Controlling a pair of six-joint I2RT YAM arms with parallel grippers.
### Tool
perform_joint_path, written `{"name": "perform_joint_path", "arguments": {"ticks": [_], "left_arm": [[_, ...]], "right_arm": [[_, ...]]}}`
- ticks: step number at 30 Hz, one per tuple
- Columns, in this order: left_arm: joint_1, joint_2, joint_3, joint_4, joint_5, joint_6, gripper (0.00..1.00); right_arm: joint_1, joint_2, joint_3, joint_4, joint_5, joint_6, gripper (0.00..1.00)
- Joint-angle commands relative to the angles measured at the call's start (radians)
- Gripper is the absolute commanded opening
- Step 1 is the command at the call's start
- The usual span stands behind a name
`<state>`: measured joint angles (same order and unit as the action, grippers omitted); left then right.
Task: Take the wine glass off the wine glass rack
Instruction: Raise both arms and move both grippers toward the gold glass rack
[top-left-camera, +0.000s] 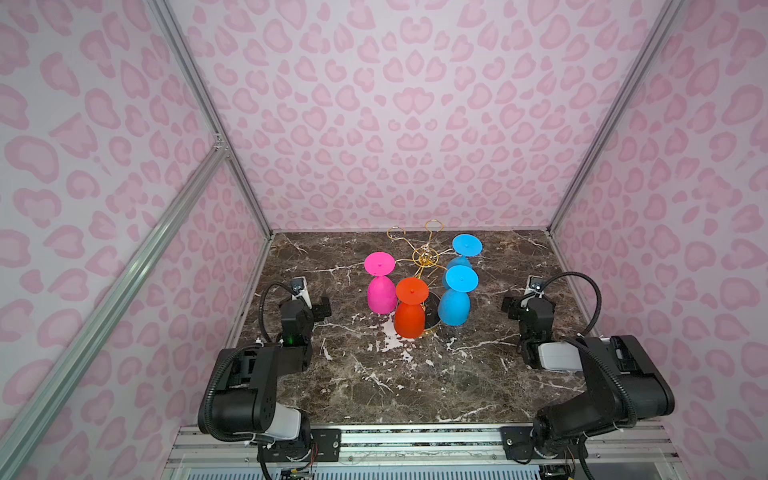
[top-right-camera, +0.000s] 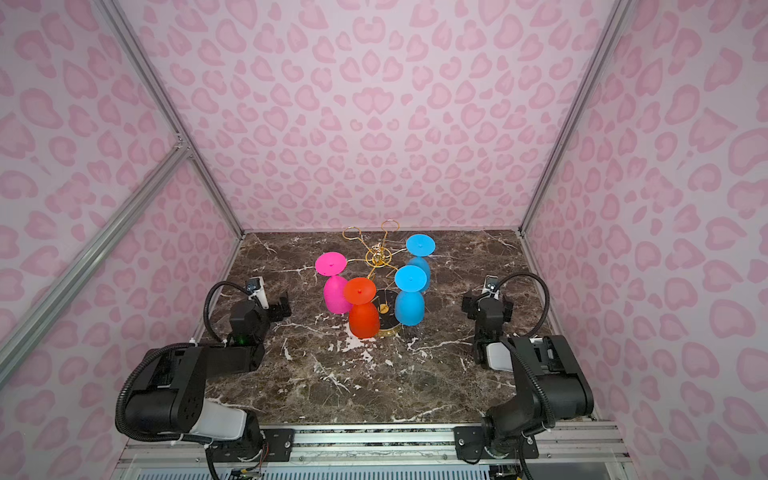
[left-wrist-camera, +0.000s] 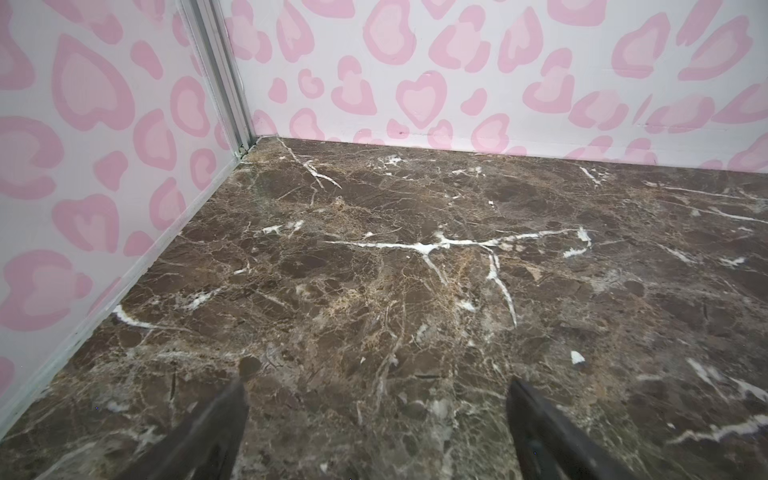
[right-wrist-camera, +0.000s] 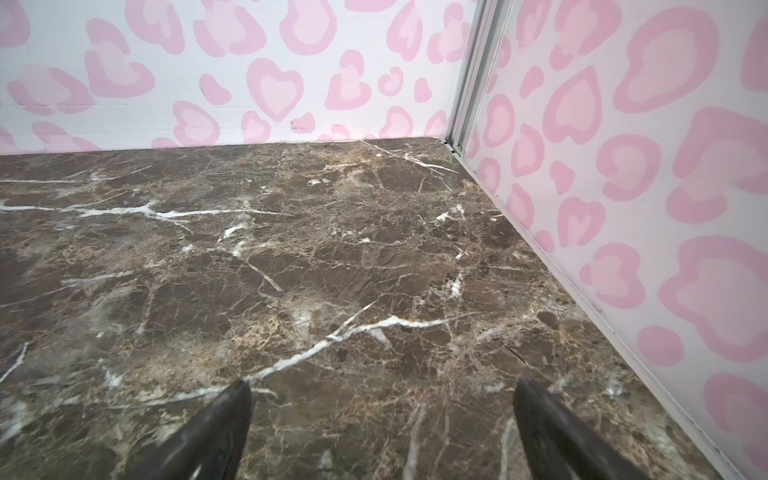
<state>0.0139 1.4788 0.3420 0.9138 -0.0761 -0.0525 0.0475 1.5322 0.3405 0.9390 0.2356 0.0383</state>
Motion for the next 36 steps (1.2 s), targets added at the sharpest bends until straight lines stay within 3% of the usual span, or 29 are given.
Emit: {"name": "perform_joint_path", "arguments": {"ticks": [1,26,28,31,36], "left_arm": [[0.000,-0.008,-0.003,0.045,0.000,0.005,0.98],[0.001,-0.010,-0.007,0.049,0.002,0.003,0.98],[0.001,-0.046,0.036,-0.037,-0.002,0.000,0.98],[0.000,-0.162,0.208,-0.434,0.006,-0.019,0.98],[-0.009,-0.389,0.328,-0.685,0.010,-0.116,0.98]], "right_arm": [[0.002,0.004,0.004,0.020,0.005,-0.001,1.00],[0.001,0.003,0.002,0.022,0.002,-0.002,1.00],[0.005,-0.024,-0.004,0.051,0.042,-0.004,1.00],[0.031,-0.220,0.062,-0.242,0.063,0.001,1.00],[0.052,-0.544,0.234,-0.743,-0.004,0.064,0.99]]}}
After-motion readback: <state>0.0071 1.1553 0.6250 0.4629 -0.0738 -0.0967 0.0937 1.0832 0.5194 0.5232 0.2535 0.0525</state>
